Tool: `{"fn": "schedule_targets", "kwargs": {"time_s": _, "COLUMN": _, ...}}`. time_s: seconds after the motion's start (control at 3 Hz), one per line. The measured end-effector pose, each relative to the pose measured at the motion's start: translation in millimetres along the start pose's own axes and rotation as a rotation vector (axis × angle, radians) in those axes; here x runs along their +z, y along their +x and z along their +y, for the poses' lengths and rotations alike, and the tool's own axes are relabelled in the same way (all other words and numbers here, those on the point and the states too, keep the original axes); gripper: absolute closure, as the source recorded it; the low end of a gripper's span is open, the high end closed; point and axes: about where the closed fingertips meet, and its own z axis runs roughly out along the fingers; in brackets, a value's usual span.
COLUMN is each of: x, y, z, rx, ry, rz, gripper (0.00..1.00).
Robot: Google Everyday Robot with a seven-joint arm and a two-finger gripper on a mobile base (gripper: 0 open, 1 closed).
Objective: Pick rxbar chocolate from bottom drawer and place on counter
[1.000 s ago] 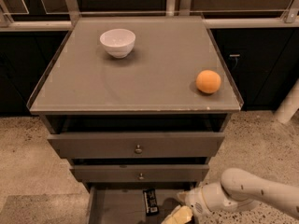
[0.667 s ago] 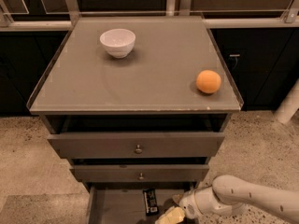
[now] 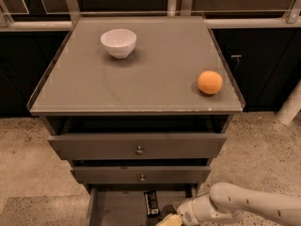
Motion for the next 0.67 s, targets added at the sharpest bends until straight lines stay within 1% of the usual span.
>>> {"fn": "schedule_targets", "kwargs": {"time_s": 0.33, "x": 29.4, "y": 16.8, "z": -8.4, "rx": 0.019, "ry": 0.075, "rz": -0.029, "gripper": 0.00}}
{"fn": "schedule_targets", "kwargs": {"time_s": 0.67, "x": 58.5, "y": 24.7, "z": -22.1, "rx": 0.031, "ry": 0.151, "rz": -0.064, "gripper": 0.00}}
